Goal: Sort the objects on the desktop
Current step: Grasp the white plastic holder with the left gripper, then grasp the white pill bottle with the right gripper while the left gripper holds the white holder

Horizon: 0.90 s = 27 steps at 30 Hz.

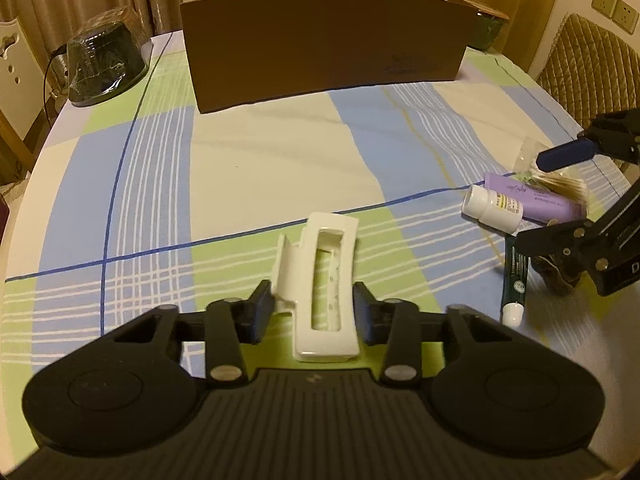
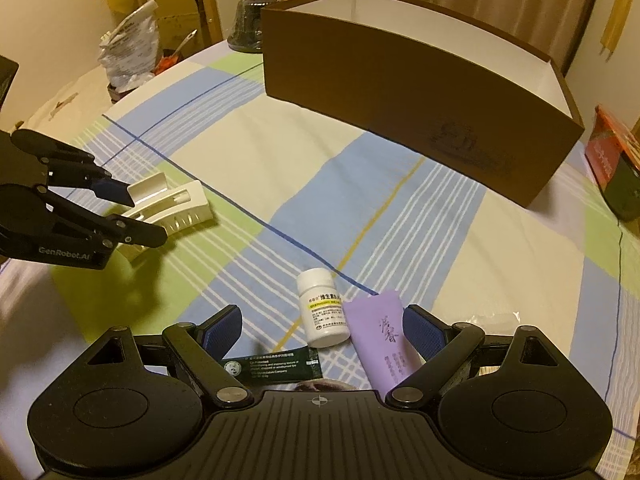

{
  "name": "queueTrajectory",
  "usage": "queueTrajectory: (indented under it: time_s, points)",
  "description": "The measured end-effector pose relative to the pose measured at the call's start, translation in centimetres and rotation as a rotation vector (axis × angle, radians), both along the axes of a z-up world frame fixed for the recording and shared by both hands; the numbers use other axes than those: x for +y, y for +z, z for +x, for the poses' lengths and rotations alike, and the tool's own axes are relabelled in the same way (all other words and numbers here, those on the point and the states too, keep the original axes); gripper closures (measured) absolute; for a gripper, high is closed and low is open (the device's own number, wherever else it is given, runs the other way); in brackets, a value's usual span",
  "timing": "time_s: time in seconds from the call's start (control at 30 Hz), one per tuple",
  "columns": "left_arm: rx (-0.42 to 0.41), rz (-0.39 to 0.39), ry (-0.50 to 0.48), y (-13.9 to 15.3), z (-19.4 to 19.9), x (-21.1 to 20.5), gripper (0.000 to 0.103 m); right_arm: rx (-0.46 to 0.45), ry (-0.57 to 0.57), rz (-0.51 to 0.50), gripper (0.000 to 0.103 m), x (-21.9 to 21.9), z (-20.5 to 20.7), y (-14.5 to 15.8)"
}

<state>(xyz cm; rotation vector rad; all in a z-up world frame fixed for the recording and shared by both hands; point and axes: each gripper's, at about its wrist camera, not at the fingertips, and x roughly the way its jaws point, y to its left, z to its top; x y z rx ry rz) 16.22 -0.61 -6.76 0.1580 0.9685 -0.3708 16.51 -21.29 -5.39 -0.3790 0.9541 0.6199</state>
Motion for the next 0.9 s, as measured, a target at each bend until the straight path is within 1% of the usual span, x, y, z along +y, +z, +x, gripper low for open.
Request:
queueTrajectory:
  time_s: [0.13, 0.17, 0.2, 0.23, 0.4, 0.43, 0.47, 0.5, 0.57, 0.63, 0.9]
  points:
    - [0.0, -0.002, -0.001, 0.1, 0.1, 0.3, 0.068, -0.001, 0.028, -0.013, 0.013, 0.6, 0.4, -0.5]
    - [0.001, -0.003, 0.0, 0.1, 0.1, 0.4, 0.068, 0.003, 0.034, -0.019, 0.018, 0.7, 0.5, -0.7]
    - [0.002, -0.004, 0.002, 0.1, 0.2, 0.5, 0.068, 0.013, 0.042, -0.026, 0.036, 0.9, 0.7, -1.0]
    - [0.002, -0.005, 0.003, 0.2, 0.2, 0.6, 0.068, 0.02, 0.047, -0.035, 0.04, 1.0, 0.8, -1.2]
    - [0.003, -0.01, 0.013, 0.3, 0.2, 0.8, 0.068, 0.023, 0.059, -0.057, 0.04, 1.5, 1.1, -2.1]
    - [0.003, -0.011, 0.015, 0.3, 0.2, 0.8, 0.068, 0.023, 0.062, -0.064, 0.042, 1.5, 1.2, -2.3]
    - [0.003, -0.012, 0.016, 0.3, 0.2, 0.9, 0.068, 0.025, 0.064, -0.07, 0.047, 1.6, 1.2, -2.5]
    - [0.003, -0.013, 0.017, 0.3, 0.3, 0.9, 0.068, 0.028, 0.067, -0.076, 0.058, 1.6, 1.2, -2.6]
    - [0.005, -0.016, 0.019, 0.4, 0.3, 0.9, 0.068, 0.023, 0.069, -0.086, 0.06, 1.7, 1.3, -2.7]
    - [0.006, -0.017, 0.018, 0.4, 0.3, 0.9, 0.068, 0.019, 0.062, -0.088, 0.077, 1.7, 1.3, -2.7]
    - [-0.001, -0.011, 0.004, 0.8, 0.3, 0.7, 0.068, 0.007, 0.048, -0.066, 0.077, 1.8, 1.0, -1.8]
